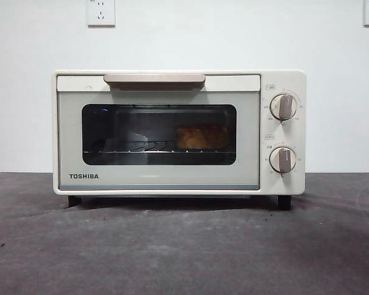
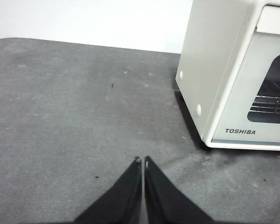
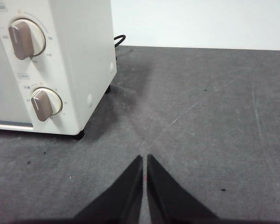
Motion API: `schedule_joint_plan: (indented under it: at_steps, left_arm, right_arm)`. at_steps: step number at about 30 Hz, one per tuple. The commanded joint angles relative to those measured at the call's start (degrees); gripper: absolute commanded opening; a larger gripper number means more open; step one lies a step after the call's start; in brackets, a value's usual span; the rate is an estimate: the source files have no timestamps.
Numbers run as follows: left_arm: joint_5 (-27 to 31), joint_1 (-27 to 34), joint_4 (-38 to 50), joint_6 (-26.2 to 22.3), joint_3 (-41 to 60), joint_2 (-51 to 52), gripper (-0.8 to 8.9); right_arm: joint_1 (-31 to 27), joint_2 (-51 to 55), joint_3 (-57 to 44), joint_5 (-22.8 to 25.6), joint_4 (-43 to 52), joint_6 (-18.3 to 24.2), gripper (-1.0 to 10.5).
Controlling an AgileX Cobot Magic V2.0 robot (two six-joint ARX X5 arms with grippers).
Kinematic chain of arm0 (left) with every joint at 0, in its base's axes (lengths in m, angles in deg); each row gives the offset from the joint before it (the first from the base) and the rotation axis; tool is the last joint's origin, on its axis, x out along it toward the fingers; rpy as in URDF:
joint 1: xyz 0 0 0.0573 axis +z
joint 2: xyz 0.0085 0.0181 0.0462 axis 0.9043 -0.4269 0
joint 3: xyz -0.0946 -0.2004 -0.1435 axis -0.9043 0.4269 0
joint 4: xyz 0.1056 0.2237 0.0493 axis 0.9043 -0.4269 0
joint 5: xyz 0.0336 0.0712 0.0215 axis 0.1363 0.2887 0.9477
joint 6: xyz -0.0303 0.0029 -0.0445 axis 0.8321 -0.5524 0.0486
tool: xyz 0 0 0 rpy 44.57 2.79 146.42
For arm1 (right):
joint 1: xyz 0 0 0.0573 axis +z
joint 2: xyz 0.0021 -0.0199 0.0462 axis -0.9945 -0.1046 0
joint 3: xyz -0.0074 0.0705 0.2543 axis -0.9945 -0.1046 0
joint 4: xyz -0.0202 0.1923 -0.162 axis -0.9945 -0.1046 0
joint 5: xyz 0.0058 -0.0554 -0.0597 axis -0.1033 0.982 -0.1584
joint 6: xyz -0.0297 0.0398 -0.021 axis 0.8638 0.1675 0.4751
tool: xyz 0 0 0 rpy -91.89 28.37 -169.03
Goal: The left arm flap open the oven, the right arm pick bread and place it into oven, the left arm flap close the oven
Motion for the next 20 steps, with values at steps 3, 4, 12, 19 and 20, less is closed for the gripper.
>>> schedule_joint_plan:
  at_steps: [3, 4, 12, 19, 20]
  left_arm:
    - [0.2, 0.0, -0.3, -0.5, 1.2, 0.1, 0.16]
    - [0.2, 0.0, -0.3, -0.5, 1.2, 0.1, 0.16]
    - [0.2, 0.0, -0.3, -0.5, 1.2, 0.1, 0.16]
    - [0.2, 0.0, -0.3, -0.5, 1.2, 0.1, 0.16]
    - [0.2, 0.0, -0.3, -0.5, 1.2, 0.1, 0.16]
  right_arm:
    - [-0.1, 0.1, -0.4, 0.0, -0.1, 0.5, 0.1]
    - [-0.1, 0.1, -0.4, 0.0, -0.1, 0.5, 0.1]
    - [-0.1, 0.1, -0.4, 0.0, 0.2, 0.5, 0.1]
    - [-0.1, 0.1, -0.4, 0.0, 0.2, 0.5, 0.1]
    - [-0.1, 0.1, -0.4, 0.0, 0.2, 0.5, 0.1]
